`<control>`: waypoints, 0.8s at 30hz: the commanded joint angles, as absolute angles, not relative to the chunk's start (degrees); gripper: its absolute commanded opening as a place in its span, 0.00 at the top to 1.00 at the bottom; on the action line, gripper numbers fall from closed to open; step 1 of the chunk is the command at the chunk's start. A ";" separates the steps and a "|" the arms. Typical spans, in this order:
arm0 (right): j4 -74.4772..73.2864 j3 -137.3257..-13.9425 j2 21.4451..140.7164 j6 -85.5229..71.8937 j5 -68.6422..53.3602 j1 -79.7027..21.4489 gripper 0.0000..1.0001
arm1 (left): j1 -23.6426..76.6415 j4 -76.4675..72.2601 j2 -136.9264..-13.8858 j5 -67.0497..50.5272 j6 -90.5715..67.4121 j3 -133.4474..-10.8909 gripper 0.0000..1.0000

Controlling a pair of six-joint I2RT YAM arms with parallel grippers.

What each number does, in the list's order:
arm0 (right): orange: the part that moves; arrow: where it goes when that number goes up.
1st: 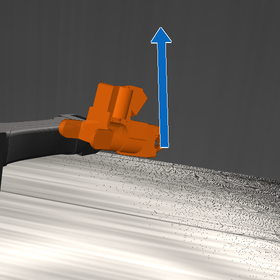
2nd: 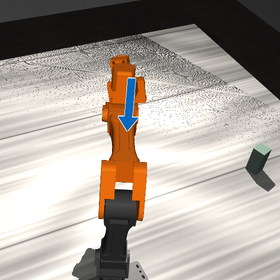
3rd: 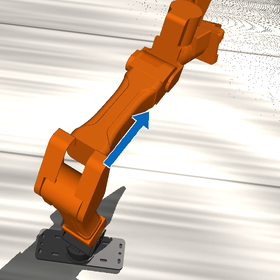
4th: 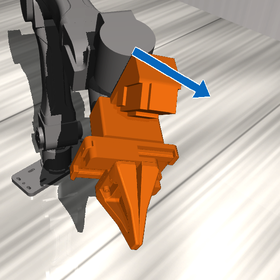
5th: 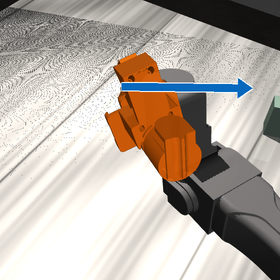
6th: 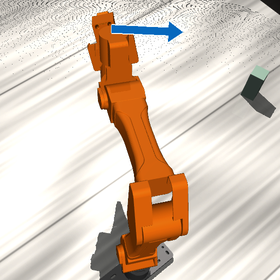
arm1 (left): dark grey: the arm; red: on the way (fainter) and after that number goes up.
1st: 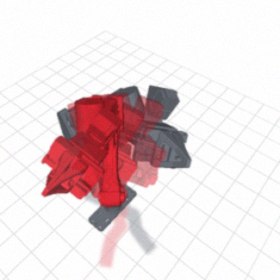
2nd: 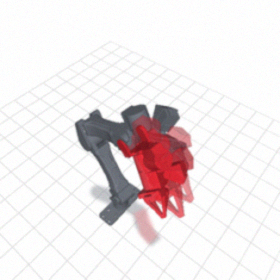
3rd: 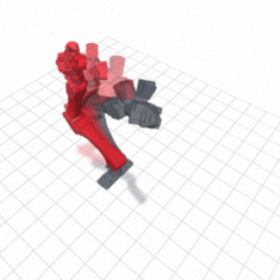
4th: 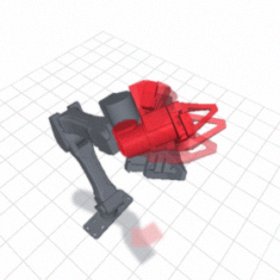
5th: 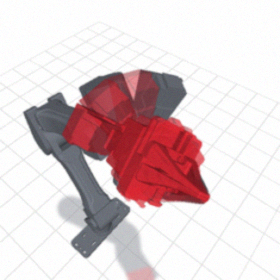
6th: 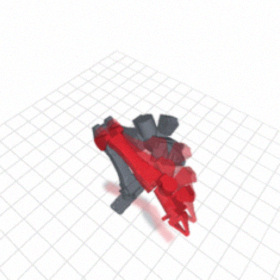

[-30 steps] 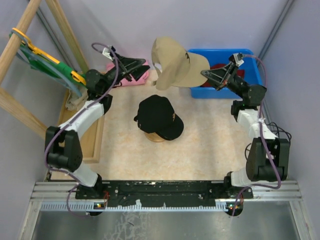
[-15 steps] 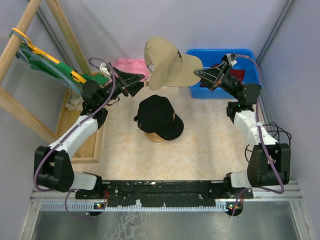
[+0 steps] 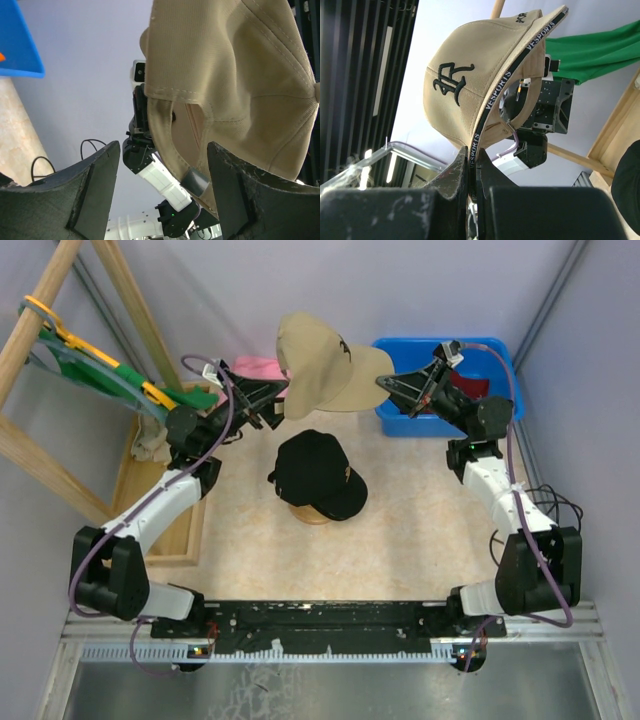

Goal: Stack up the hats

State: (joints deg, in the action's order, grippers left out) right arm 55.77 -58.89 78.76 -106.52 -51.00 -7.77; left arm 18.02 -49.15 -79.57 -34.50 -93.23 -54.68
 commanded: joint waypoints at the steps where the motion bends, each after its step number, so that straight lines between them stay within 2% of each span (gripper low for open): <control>1: 57.06 -60.79 77.34 -104.91 -49.49 -8.49 1.00 | 18.82 -52.66 -80.59 -34.05 -94.98 -57.14 0.24; 7: 56.73 -60.63 77.73 -104.51 -49.48 -9.47 1.00 | 21.26 -53.06 -83.83 -33.13 -94.83 -59.12 0.24; 10: 55.72 -60.37 77.51 -103.61 -49.69 -10.34 1.00 | 22.32 -53.25 -85.25 -31.68 -95.23 -59.88 0.30; 12: 54.77 -59.76 76.85 -102.70 -50.10 -10.39 1.00 | 22.41 -53.17 -85.47 -30.42 -95.51 -59.82 0.46; 13: 54.49 -59.13 76.20 -102.30 -50.49 -10.03 1.00 | 22.35 -53.11 -85.20 -29.71 -95.49 -59.34 0.63; 14: 54.16 -58.64 75.67 -101.88 -50.80 -9.63 1.00 | 22.17 -53.09 -84.70 -28.67 -95.58 -58.48 0.74; 16: 53.92 -57.33 74.43 -101.78 -51.48 -8.26 1.00 | 21.21 -52.14 -83.25 -27.35 -94.93 -57.02 0.87; 18: 53.47 -56.04 73.15 -101.53 -52.52 -6.12 1.00 | 20.00 -51.18 -81.00 -26.22 -94.12 -55.41 0.92; 24: 41.51 -54.95 68.96 -92.90 -56.09 -2.20 1.00 | 15.42 -54.00 -74.96 -21.70 -94.92 -48.11 0.93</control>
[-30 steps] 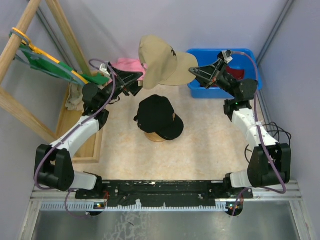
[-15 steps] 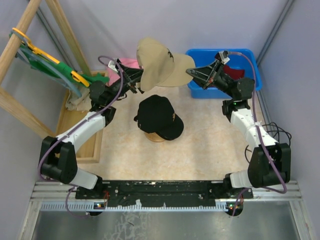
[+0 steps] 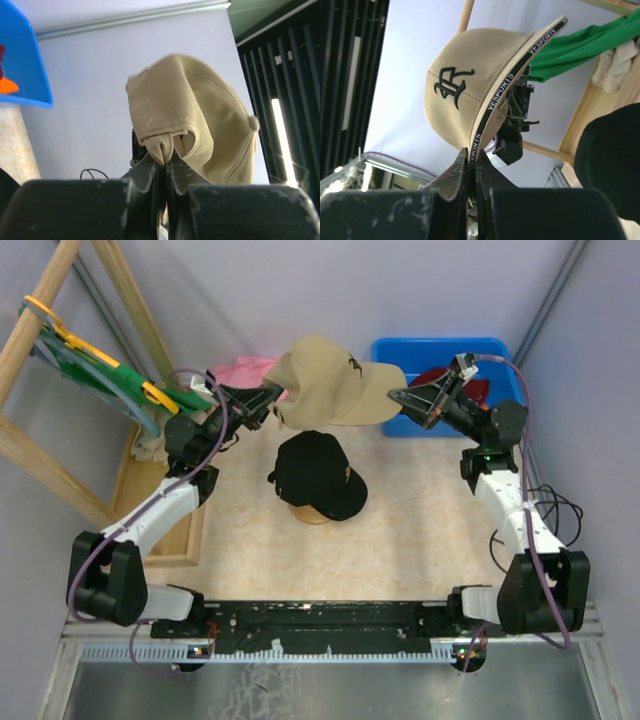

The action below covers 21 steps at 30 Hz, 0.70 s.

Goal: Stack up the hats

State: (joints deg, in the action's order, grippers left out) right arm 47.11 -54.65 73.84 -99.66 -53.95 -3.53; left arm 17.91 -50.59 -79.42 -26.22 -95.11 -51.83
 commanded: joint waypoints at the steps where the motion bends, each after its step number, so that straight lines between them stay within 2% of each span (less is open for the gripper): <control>1: 40.41 -54.59 68.61 -91.88 -56.11 -2.20 1.00 | 14.95 -53.94 -74.12 -21.03 -94.73 -47.40 0.93; 6: 41.58 -52.75 68.36 -92.33 -55.95 -2.24 1.00 | 13.74 -54.03 -71.97 -20.35 -93.93 -46.01 0.90; 7: 41.72 -52.99 68.50 -92.36 -55.97 -2.32 1.00 | 13.71 -53.73 -72.09 -21.25 -93.49 -46.52 0.83; 9: 41.65 -53.45 68.76 -92.29 -55.85 -2.73 1.00 | 13.71 -53.58 -72.84 -23.55 -92.79 -47.92 0.62; 12: 42.10 -53.52 68.91 -92.42 -54.74 -3.76 1.00 | 13.65 -50.34 -73.21 -26.80 -89.88 -50.66 0.41; 16: 46.80 -53.04 69.47 -95.43 -53.18 -4.40 1.00 | 13.49 -41.45 -70.69 -28.59 -84.43 -51.01 0.34; 21: 48.18 -55.01 70.31 -96.55 -52.53 -4.39 1.00 | 11.91 -27.27 -64.82 -27.37 -78.15 -47.11 0.32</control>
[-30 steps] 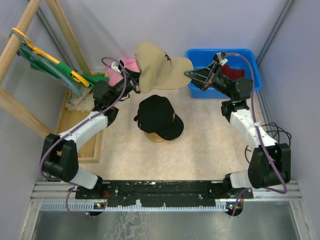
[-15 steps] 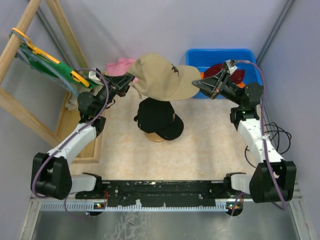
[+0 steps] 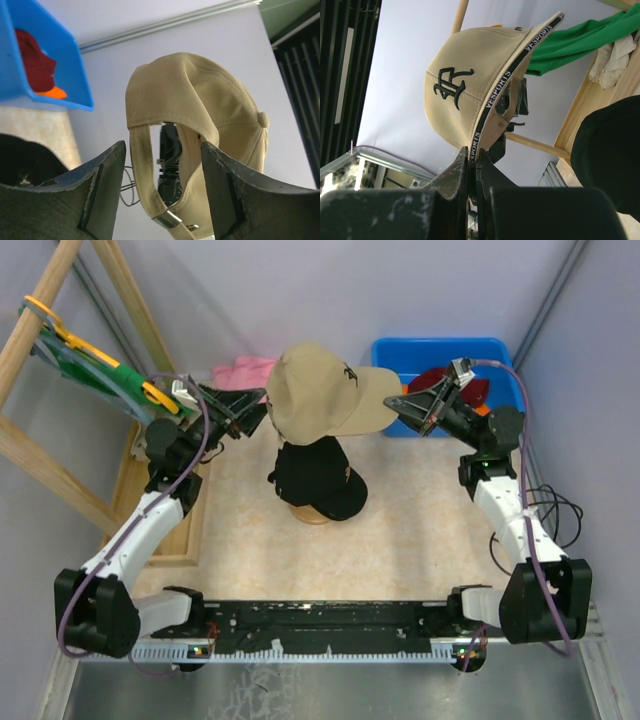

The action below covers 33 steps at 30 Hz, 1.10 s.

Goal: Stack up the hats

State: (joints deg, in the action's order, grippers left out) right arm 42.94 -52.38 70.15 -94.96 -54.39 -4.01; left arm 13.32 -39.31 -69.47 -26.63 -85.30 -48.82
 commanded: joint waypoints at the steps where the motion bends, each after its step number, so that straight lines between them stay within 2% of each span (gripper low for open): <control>1: 48.31 -55.33 70.38 -96.66 -52.17 -4.39 1.00 | 11.53 -23.25 -63.97 -27.35 -76.44 -47.12 0.32; 8: 47.90 -55.10 71.25 -96.58 -52.48 -4.67 1.00 | 10.65 -0.46 -61.68 -25.87 -64.22 -49.16 0.31; 12: 45.81 -52.65 70.32 -94.82 -51.99 -6.26 1.00 | 10.37 7.64 -62.67 -28.07 -57.93 -48.01 0.41; 15: 45.01 -51.30 69.70 -93.75 -50.92 -8.12 1.00 | 10.38 7.42 -63.10 -31.34 -55.36 -44.90 0.45; 25: 43.22 -50.16 68.79 -92.74 -49.75 -8.70 1.00 | 10.37 7.42 -69.61 -34.89 -49.52 -46.06 0.42; 33: 42.27 -47.19 67.39 -92.09 -48.58 -9.30 1.00 | 10.46 2.08 -73.25 -34.87 -51.59 -45.16 0.41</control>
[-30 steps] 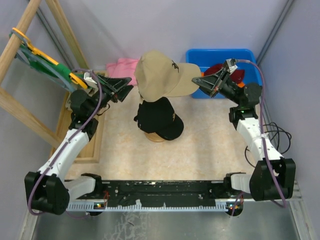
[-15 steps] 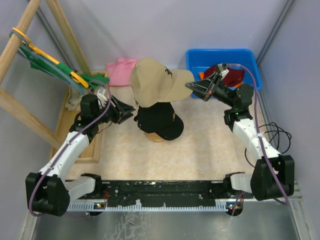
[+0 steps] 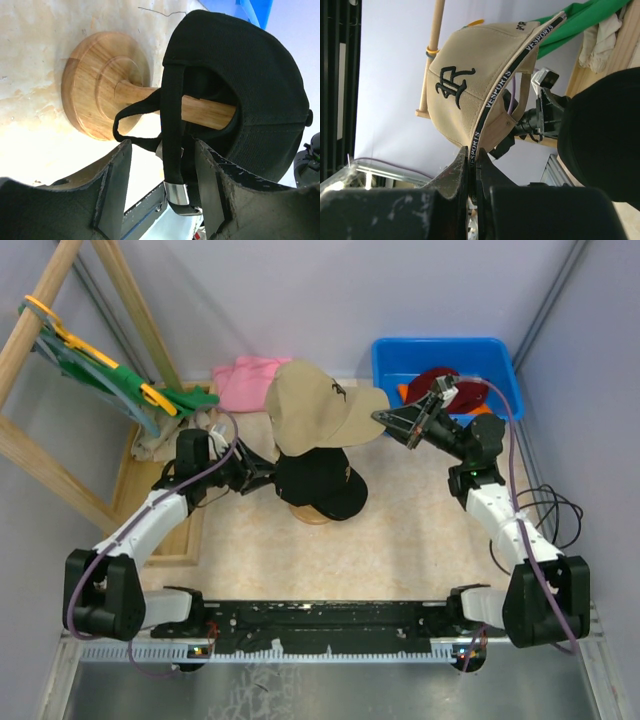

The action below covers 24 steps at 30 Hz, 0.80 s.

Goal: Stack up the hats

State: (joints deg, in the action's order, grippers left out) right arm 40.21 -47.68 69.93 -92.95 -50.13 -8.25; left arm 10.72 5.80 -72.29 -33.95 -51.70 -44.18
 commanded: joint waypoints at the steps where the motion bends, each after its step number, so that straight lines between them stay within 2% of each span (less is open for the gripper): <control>1: 42.17 -46.75 67.20 -92.00 -48.26 -9.50 1.00 | 10.52 1.13 -73.48 -34.90 -52.05 -44.99 0.41; 4: 42.56 -45.02 67.00 -91.78 -47.38 -10.48 1.00 | 10.68 -1.29 -74.12 -34.68 -53.63 -44.50 0.41; 7: 43.24 -43.48 67.52 -91.36 -46.14 -12.31 1.00 | 11.04 -3.31 -75.17 -34.73 -54.86 -44.14 0.47; 13: 46.49 -39.68 69.35 -91.05 -43.53 -14.69 1.00 | 11.68 -5.14 -76.62 -34.35 -55.41 -43.15 0.84; 15: 47.24 -38.25 69.79 -91.10 -43.26 -14.84 1.00 | 11.69 -5.10 -76.16 -33.85 -55.04 -41.97 0.89; 24: 51.68 -31.96 71.79 -91.07 -41.67 -14.85 1.00 | 11.59 -6.18 -76.52 -33.78 -54.28 -36.58 0.96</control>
